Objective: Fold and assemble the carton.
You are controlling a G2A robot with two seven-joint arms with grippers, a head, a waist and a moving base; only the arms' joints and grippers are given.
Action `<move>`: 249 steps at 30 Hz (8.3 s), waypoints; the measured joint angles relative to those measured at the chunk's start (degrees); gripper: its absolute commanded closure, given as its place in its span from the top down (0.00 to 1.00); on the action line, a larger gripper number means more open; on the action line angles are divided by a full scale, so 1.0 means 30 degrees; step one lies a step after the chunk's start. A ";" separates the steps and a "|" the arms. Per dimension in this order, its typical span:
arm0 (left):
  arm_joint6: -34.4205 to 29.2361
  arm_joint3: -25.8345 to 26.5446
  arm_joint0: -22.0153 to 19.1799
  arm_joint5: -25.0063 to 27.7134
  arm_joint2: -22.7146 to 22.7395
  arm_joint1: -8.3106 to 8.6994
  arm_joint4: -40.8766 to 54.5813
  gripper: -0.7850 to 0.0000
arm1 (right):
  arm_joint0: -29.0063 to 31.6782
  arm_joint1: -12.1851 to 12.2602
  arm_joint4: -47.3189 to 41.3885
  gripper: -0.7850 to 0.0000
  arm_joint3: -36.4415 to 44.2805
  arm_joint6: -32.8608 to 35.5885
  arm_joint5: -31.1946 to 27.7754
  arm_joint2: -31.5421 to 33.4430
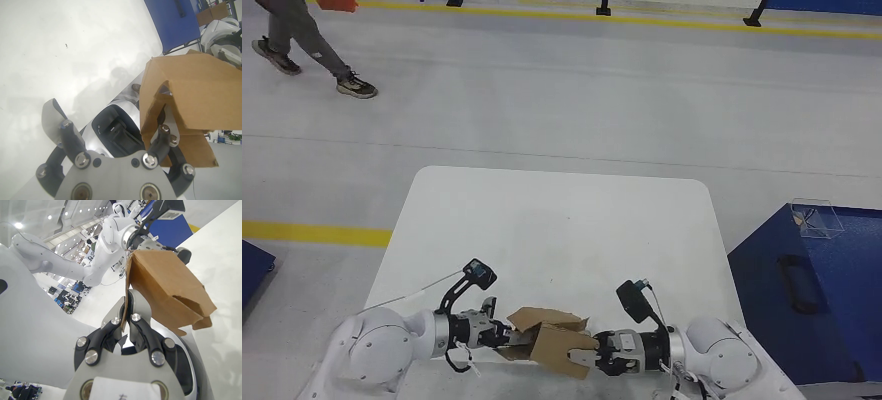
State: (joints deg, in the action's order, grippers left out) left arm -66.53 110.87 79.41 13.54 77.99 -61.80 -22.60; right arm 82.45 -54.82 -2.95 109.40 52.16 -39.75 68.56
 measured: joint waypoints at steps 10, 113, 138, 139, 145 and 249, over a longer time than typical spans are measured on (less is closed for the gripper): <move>0.0340 -0.0086 -0.0164 -0.0403 -0.0740 0.0095 0.0371 0.00 | 0.0484 0.0099 0.0519 0.00 0.0251 -0.0250 -0.0473 -0.0187; 0.3675 -0.5758 -0.3744 -1.3063 -0.4318 -0.0746 2.2763 0.00 | 0.1735 -0.0193 1.1969 1.00 0.2101 -0.9446 0.5259 0.2668; 0.0717 -0.4208 -0.3070 -0.9440 -0.4574 -0.0372 2.0622 0.00 | 0.0088 -0.0435 1.0998 1.00 0.0199 -0.8220 0.6607 0.2454; 0.0761 -0.4282 -0.3110 -0.9503 -0.4600 -0.0384 2.0806 0.00 | 0.0036 -0.0456 1.0963 1.00 0.0122 -0.8363 0.6574 0.2427; 0.1395 -0.4714 -0.3424 -1.0383 -0.4679 -0.0417 2.1411 0.00 | 0.0719 -0.0431 1.0294 1.00 0.0626 -0.9786 0.5374 0.3346; 0.3425 -0.3988 -0.2691 -0.6610 -0.5156 -0.0436 2.1732 0.00 | 0.3009 -0.1035 1.2239 1.00 0.2226 -1.1473 0.4479 0.4085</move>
State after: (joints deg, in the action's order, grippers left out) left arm -56.25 98.90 71.34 -6.29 62.52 -63.11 42.59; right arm 91.48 -57.93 33.77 116.08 17.74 -26.31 80.82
